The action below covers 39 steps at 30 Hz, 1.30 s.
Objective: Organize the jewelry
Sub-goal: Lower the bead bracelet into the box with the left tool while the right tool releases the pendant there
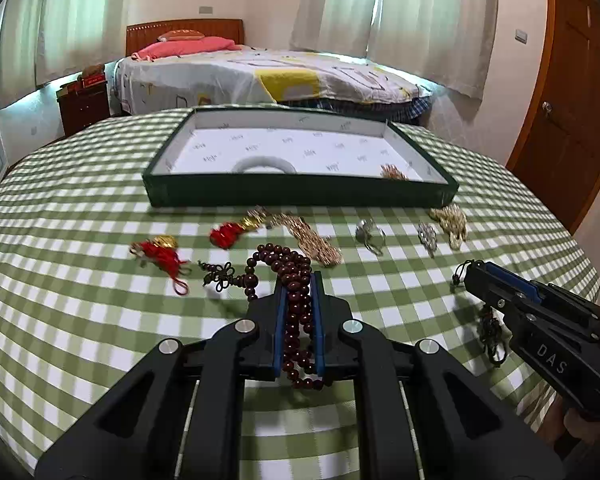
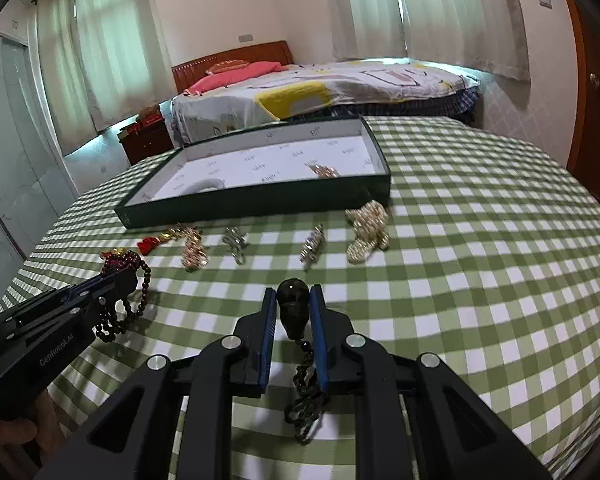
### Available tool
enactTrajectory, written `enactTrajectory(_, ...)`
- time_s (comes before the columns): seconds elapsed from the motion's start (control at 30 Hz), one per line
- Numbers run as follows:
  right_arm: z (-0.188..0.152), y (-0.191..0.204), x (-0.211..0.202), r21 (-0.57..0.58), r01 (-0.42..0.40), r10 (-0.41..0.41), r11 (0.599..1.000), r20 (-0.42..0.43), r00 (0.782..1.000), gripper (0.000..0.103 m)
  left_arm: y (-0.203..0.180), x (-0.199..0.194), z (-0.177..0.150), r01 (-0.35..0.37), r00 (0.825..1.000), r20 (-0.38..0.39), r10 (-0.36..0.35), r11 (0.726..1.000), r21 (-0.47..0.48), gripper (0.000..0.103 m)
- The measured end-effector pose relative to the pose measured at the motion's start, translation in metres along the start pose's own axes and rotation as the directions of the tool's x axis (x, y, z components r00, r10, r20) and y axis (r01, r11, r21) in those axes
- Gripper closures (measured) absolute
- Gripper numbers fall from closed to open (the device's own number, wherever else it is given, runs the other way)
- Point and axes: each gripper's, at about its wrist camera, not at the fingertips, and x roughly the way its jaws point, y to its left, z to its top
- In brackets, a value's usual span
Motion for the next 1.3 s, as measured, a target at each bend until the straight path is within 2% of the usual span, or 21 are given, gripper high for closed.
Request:
enactTrajectory(0.33, 0.026, 0.011, -0.005, 0.006, -0.043, 0.043, 0.999, 0.042, 0.998, 0.085, 0.016, -0.017, 0.030, -0.008, 0.997, 0.081, 0.009, 1.000, -0.018, 0.092)
enactTrajectory(0.57, 0.062, 0.020, -0.003, -0.011, -0.070, 0.071, 0.997, 0.099, 0.993, 0.085, 0.026, -0.017, 0.063, -0.014, 0.990, 0.140, 0.016, 1.000, -0.016, 0.092)
enactTrajectory(1.0, 0.147, 0.034, 0.026, -0.042, -0.085, 0.093, 0.995, 0.250, 0.964, 0.085, 0.037, 0.022, 0.139, -0.025, 0.971, 0.240, 0.023, 1.000, 0.002, 0.092)
enactTrajectory(1.1, 0.158, 0.034, 0.041, -0.042, -0.086, 0.094, 0.995, 0.261, 0.961, 0.085, 0.042, 0.041, 0.146, -0.025, 0.974, 0.225, 0.025, 1.000, 0.000, 0.092)
enactTrajectory(1.3, 0.144, 0.029, 0.095, -0.026, -0.079, 0.082, 0.996, 0.143, 0.986, 0.085, 0.058, 0.087, 0.132, -0.033, 0.994, 0.099, 0.035, 0.999, -0.028, 0.092)
